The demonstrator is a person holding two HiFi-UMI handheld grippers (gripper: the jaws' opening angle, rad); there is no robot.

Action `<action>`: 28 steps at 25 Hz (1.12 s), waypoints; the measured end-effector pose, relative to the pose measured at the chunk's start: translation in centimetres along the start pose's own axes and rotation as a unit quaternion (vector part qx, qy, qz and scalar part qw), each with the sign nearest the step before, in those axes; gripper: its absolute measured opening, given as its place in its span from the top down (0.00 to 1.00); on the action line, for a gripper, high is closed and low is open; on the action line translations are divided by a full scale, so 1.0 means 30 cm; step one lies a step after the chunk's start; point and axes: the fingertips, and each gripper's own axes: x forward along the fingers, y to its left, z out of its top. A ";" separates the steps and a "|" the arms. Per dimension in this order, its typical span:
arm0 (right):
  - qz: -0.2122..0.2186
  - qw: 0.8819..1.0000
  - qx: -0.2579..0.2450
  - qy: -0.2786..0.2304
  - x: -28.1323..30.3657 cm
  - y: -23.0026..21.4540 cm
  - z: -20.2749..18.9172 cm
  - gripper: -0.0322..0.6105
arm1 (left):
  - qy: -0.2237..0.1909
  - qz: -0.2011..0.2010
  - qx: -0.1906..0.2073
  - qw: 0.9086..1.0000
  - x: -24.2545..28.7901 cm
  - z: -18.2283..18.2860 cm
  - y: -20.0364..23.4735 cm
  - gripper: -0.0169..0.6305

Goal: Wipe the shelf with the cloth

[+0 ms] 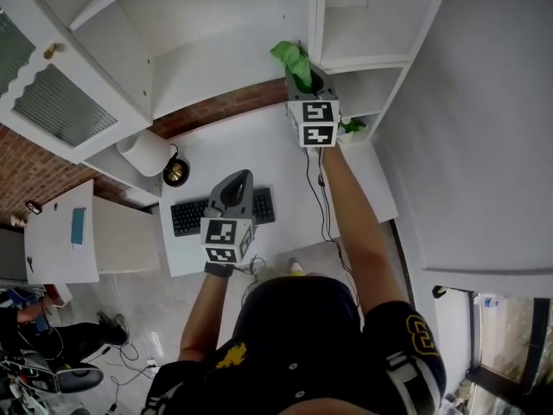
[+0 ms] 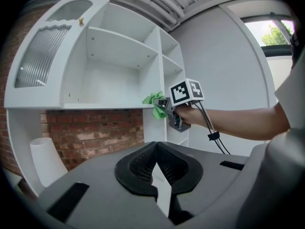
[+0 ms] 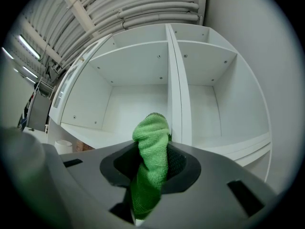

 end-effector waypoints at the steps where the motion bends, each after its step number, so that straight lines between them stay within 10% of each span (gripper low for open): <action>1: -0.001 1.000 0.000 0.001 0.002 -0.001 0.002 0.80 | -0.004 0.003 0.010 1.000 0.004 0.005 0.008 0.95; 10: 0.046 0.994 -0.062 0.076 -0.022 0.071 0.040 0.79 | -0.042 0.051 0.025 0.998 -0.007 0.095 0.113 0.95; 28: 0.118 0.991 0.036 0.046 -0.507 0.249 -0.002 0.79 | -0.044 0.057 -0.028 0.997 -0.079 0.040 0.070 0.95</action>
